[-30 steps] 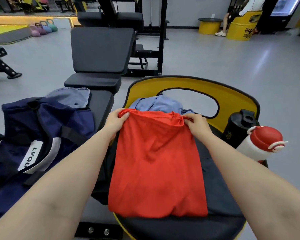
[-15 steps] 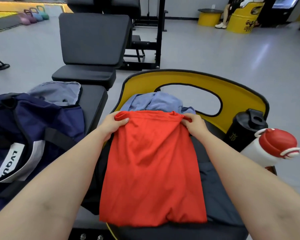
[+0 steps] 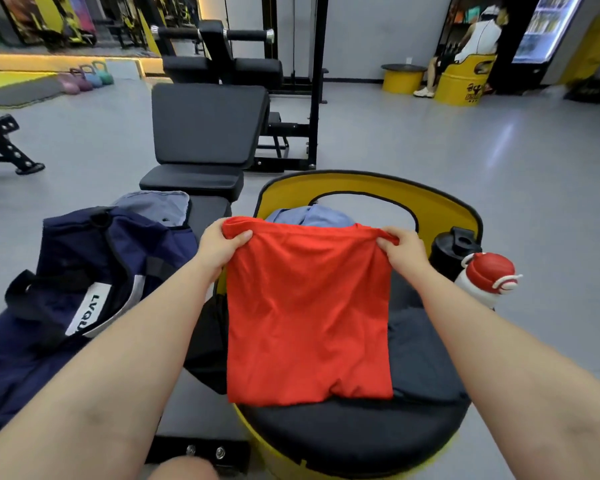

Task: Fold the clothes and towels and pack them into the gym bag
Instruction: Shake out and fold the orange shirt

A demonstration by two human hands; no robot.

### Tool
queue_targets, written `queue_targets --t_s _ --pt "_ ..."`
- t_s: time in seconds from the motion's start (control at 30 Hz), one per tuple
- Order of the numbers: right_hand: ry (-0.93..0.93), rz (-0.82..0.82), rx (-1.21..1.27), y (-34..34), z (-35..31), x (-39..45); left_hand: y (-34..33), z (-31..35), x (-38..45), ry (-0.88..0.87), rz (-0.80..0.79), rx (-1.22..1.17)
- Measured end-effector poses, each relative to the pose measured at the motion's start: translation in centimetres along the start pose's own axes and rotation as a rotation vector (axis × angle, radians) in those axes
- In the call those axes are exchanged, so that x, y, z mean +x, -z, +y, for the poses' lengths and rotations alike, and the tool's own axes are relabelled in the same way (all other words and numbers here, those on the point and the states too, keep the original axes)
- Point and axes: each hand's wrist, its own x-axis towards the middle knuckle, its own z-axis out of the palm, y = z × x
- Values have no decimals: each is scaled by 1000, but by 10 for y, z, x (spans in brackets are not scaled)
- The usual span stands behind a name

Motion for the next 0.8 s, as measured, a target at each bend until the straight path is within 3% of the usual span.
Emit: queue_targets --t_s 0.13,0.5,0.8 --pt "14 25 22 25 -17 -26 17 22 -30 27 -6 -20" --pt "92 78 85 81 -59 -110 54 80 -118 -187 -76 -2" --pt "114 -81 -1 112 -57 -145 70 90 -157 -118 -230 54"
